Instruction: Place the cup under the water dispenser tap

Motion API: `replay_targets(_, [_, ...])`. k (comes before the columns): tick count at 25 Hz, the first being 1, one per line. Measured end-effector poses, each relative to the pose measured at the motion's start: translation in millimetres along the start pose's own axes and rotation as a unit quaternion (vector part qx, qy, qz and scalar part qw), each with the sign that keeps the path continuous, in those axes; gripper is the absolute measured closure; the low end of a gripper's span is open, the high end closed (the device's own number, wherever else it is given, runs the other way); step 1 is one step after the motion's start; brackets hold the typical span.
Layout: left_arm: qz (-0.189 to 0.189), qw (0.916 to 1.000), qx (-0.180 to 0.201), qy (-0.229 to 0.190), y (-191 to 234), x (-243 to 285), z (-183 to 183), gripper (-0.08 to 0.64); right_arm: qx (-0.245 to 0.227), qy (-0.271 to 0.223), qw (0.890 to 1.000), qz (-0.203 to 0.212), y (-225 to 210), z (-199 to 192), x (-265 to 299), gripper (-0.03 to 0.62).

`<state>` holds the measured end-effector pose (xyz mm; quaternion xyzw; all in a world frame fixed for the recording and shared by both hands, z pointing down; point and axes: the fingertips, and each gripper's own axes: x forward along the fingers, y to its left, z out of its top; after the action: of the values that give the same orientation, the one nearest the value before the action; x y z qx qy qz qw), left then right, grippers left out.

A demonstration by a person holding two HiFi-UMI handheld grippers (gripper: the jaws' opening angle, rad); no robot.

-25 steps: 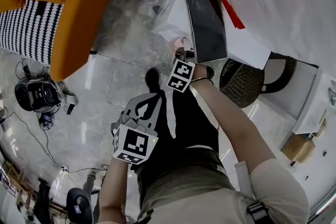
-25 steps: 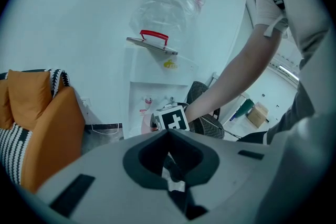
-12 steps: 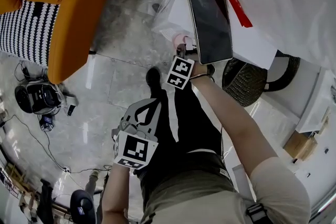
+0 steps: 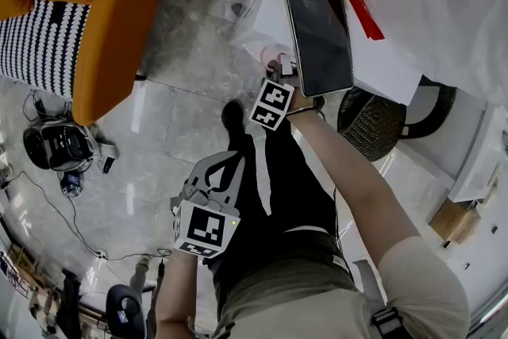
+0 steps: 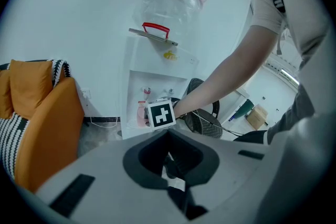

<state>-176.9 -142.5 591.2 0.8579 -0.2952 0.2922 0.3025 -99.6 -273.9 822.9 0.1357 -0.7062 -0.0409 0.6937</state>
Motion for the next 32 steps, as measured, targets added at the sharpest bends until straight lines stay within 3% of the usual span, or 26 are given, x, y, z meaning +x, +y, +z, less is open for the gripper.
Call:
replay_targets(7, [-0.003, 1.0, 0.004, 0.008, -0.1, -0.9, -1.3, 0.503, 0.018, -0.017, 1.0, -0.008, -2.8, -2.0, -4.9, 0.546])
replay_targets(12, [0.005, 0.9999, 0.002, 0.01, 4.3, -2.9, -3.5, 0.503, 0.04, -0.038, 0.998, -0.018, -5.9, 0.4, -10.2, 0.491])
replay_targets(25, [0.014, 0.9999, -0.002, 0.002, 15.4, -14.8, 1.2, 0.503, 0.098, -0.085, 0.991, -0.039, -13.9, 1.5, -38.0, 0.491])
replay_targets(32, [0.037, 0.9993, 0.005, -0.004, 29.4, -26.7, 13.3, 0.503, 0.092, -0.1, 0.989, -0.051, -12.2, 6.1, -58.8, 0.491])
